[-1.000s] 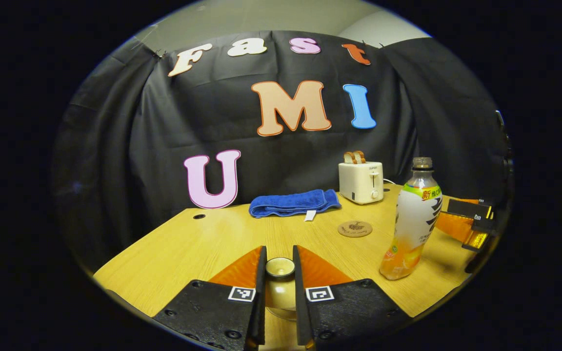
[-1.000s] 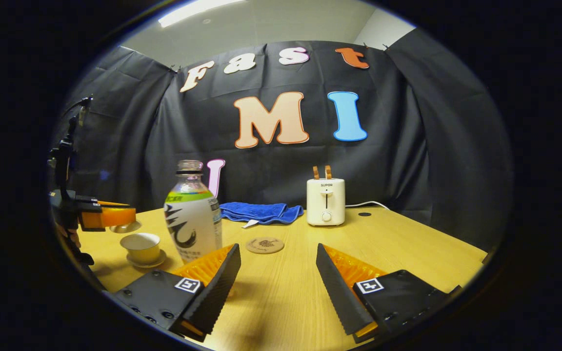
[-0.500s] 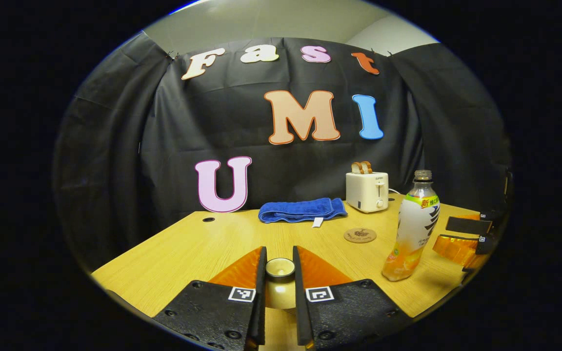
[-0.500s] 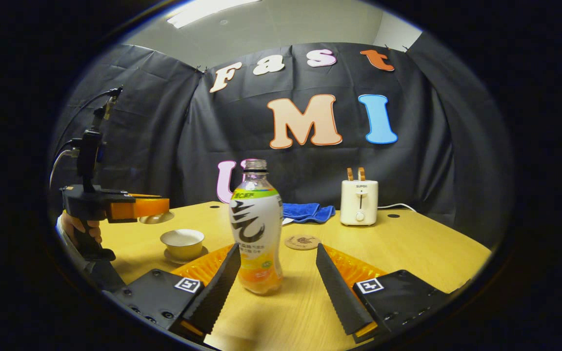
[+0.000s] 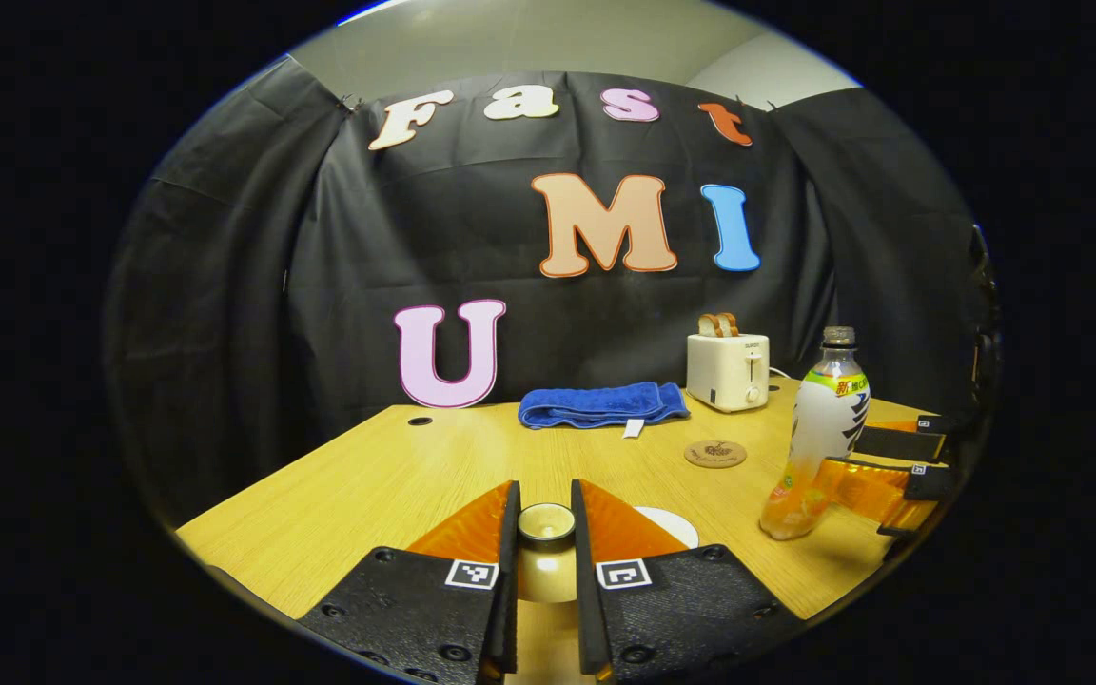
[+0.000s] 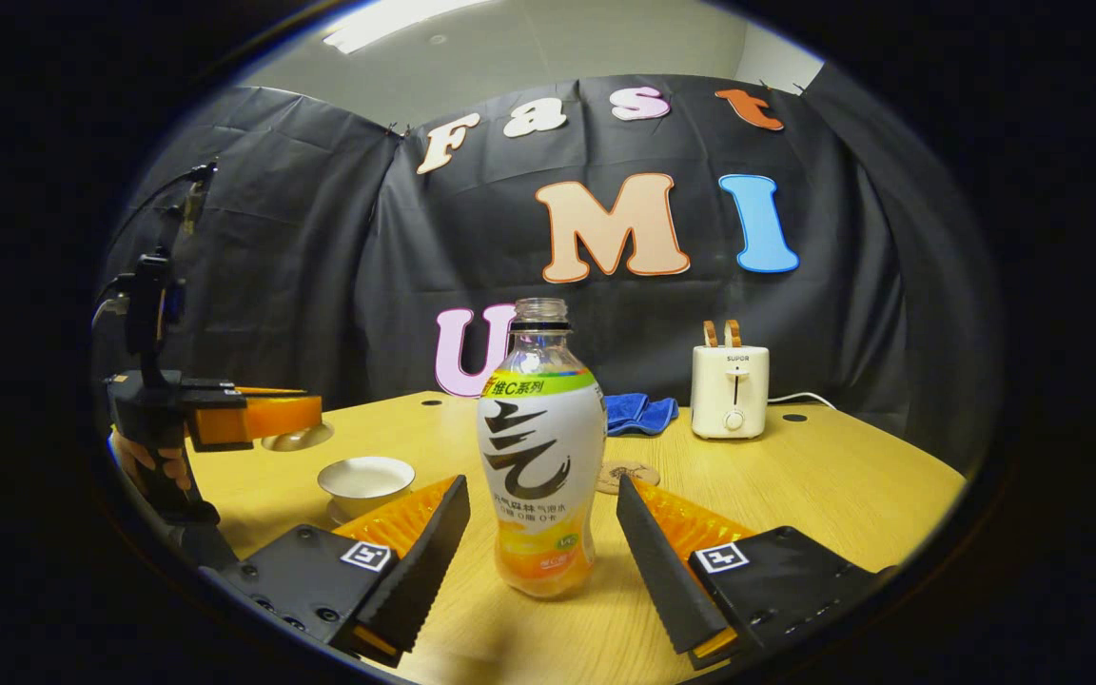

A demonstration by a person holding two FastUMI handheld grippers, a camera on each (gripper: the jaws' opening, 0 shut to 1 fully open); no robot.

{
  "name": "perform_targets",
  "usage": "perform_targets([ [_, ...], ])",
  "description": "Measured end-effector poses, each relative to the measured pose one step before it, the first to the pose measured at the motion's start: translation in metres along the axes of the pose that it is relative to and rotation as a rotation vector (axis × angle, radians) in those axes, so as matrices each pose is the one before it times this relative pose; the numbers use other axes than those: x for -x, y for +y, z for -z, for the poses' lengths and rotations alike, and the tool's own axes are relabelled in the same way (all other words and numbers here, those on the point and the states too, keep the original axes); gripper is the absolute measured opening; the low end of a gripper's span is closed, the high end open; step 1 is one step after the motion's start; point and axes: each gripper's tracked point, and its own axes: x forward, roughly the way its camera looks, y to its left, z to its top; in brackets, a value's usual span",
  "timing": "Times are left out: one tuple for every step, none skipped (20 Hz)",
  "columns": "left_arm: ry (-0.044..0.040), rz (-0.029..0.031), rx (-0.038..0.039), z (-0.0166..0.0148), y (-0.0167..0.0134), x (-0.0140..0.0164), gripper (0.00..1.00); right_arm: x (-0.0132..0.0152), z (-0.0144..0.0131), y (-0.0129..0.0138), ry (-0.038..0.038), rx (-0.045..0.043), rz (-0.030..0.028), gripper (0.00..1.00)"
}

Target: Open the teacup lid with one hand, grasp the water bottle and pour water into the teacup with the other hand; after pouring, place the water bottle on the coaster and then close the teacup lid.

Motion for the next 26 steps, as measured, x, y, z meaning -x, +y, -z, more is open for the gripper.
perform_targets([
  [-0.00226,-0.00270,-0.00199,-0.00092,0.00177,0.00019,0.23,-0.00352,0.00065,0.00176,0.00151,0.00042,0.00074,0.98],
  [-0.00147,-0.00137,0.00224,0.00028,0.00179,0.00042,0.23,-0.00191,0.00151,0.00158,0.00352,0.00031,-0.00283,0.97],
  [-0.00139,-0.00027,0.00475,-0.00024,0.00078,-0.00075,0.22,-0.00357,0.00152,0.00131,0.00565,0.00114,0.00014,0.97],
  [-0.00122,-0.00055,0.00469,-0.00029,0.00068,0.00063,0.22,-0.00240,0.00144,-0.00006,0.00575,0.00159,-0.00062,0.96],
  [-0.00185,-0.00127,0.00347,-0.00043,0.00126,0.00015,0.23,-0.00448,0.00043,-0.00043,0.00245,0.00242,0.00545,0.96],
  [-0.00164,-0.00220,0.00183,0.00027,0.00132,-0.00081,0.23,-0.00181,0.00053,-0.00113,0.00233,-0.00121,0.00220,0.89],
  [-0.00172,-0.00087,-0.00014,-0.00017,0.00035,0.00024,0.23,-0.00235,-0.00005,0.00041,0.00410,-0.00205,-0.00024,0.82],
  [-0.00122,-0.00109,0.00038,0.00050,0.00128,0.00005,0.23,-0.00150,0.00155,0.00159,0.00857,0.00168,-0.00294,0.78],
  [-0.00056,-0.00109,-0.00052,-0.00003,0.00100,-0.00001,0.23,-0.00191,0.00092,0.00049,0.00561,0.00370,-0.00239,0.76],
  [0.00003,-0.00267,0.00046,0.00084,0.00180,0.00009,0.23,-0.00117,-0.00191,0.00082,-0.00523,0.00923,-0.00081,0.74],
  [-0.00138,-0.00169,0.00391,-0.00054,0.00166,0.00080,0.23,-0.00175,0.00011,0.00130,-0.00010,0.01229,-0.00401,0.75],
  [-0.00069,-0.00214,0.00501,-0.00011,0.00225,0.00001,0.23,-0.00060,-0.00061,0.00233,-0.00210,0.01522,-0.00257,0.68],
  [-0.00115,-0.00322,0.00410,-0.00004,0.00192,0.00045,0.22,-0.00199,-0.00066,0.00221,0.00090,0.02328,-0.00594,0.67],
  [-0.00233,-0.00529,0.00361,-0.00069,0.00312,0.00009,0.23,-0.00046,-0.00226,0.00217,-0.00305,0.02572,-0.00240,0.67],
  [-0.00057,-0.00344,0.00120,-0.00033,0.00234,-0.00017,0.23,-0.00117,-0.00443,0.00063,-0.00732,0.02974,-0.00015,0.67],
  [-0.00242,-0.00380,0.00440,0.00011,0.00226,0.00025,0.23,-0.00089,-0.00441,0.00077,-0.01074,0.03293,0.00430,0.67],
  [-0.00187,-0.00143,0.00442,-0.00091,0.00195,-0.00014,0.23,-0.00113,-0.00495,-0.00044,-0.01275,0.03202,0.00562,0.67],
  [-0.00125,-0.00281,0.00491,-0.00015,0.00213,0.00205,0.22,-0.00216,-0.00410,0.00047,-0.00919,0.03279,0.00160,0.67],
  [-0.00064,-0.00225,0.00232,-0.00041,0.00192,0.00057,0.22,-0.00219,-0.00296,0.00035,-0.00446,0.03495,0.00111,0.69],
  [-0.00039,-0.00429,0.00208,0.00021,0.00268,-0.00122,0.23,-0.00179,-0.00249,-0.00038,0.00031,0.04029,0.00404,0.67],
  [-0.00232,-0.00287,0.00235,-0.00094,0.00243,0.00054,0.23,-0.00167,-0.00149,-0.00051,-0.00274,0.04409,0.00329,0.68],
  [-0.00251,-0.00369,0.00152,-0.00066,0.00243,0.00119,0.22,-0.00161,-0.00107,0.00017,-0.00321,0.04489,0.00278,0.68],
  [-0.00185,-0.00324,-0.00048,-0.00062,0.00229,0.00016,0.23,-0.00071,-0.00118,0.00150,-0.00337,0.04659,-0.00110,0.69],
  [-0.00175,-0.00683,0.00107,-0.00014,0.00313,0.00009,0.23,-0.00199,0.00078,0.00138,-0.00280,0.04876,-0.00176,0.69],
  [-0.00136,-0.00331,0.00229,0.00099,0.00129,-0.00078,0.22,-0.00056,-0.00009,0.00113,-0.00163,0.05021,-0.00113,0.67],
  [-0.00021,-0.00260,0.00283,0.00040,0.00120,-0.00001,0.22,0.00003,-0.00018,0.00235,-0.00386,0.05079,0.00053,0.70],
])
